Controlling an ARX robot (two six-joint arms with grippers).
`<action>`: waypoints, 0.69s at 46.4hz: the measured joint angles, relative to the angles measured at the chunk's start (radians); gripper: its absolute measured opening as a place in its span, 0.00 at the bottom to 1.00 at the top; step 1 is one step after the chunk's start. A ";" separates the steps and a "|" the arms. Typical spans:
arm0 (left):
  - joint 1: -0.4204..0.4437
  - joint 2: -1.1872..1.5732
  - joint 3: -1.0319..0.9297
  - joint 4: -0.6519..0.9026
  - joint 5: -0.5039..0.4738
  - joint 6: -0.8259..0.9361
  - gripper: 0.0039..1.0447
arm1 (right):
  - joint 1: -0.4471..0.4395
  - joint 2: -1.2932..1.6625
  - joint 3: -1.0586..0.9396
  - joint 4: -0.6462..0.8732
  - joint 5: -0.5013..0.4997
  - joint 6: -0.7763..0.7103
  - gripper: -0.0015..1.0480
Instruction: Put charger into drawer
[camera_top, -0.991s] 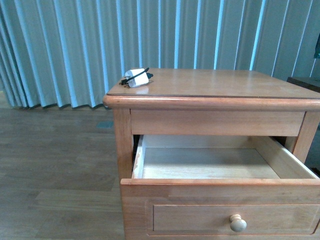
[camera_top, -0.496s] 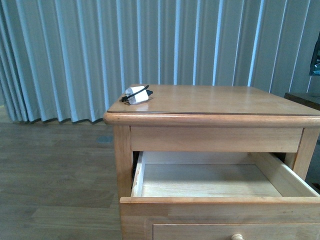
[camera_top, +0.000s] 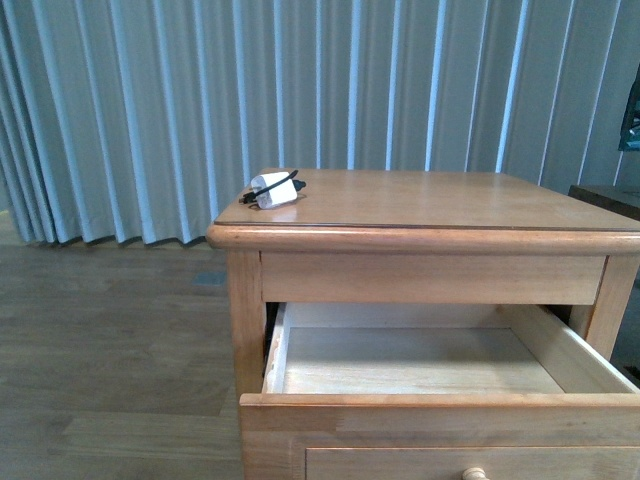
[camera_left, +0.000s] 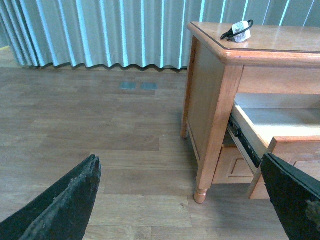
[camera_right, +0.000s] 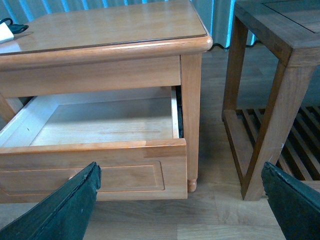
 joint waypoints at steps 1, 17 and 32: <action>0.000 0.000 0.000 0.000 0.000 0.000 0.94 | 0.000 0.000 0.000 0.000 0.000 0.000 0.92; 0.000 0.000 0.000 0.000 0.000 0.000 0.94 | 0.000 0.000 0.000 0.000 0.000 0.000 0.92; 0.000 0.000 0.000 0.000 0.000 0.000 0.94 | 0.000 0.000 0.000 0.000 0.000 0.000 0.92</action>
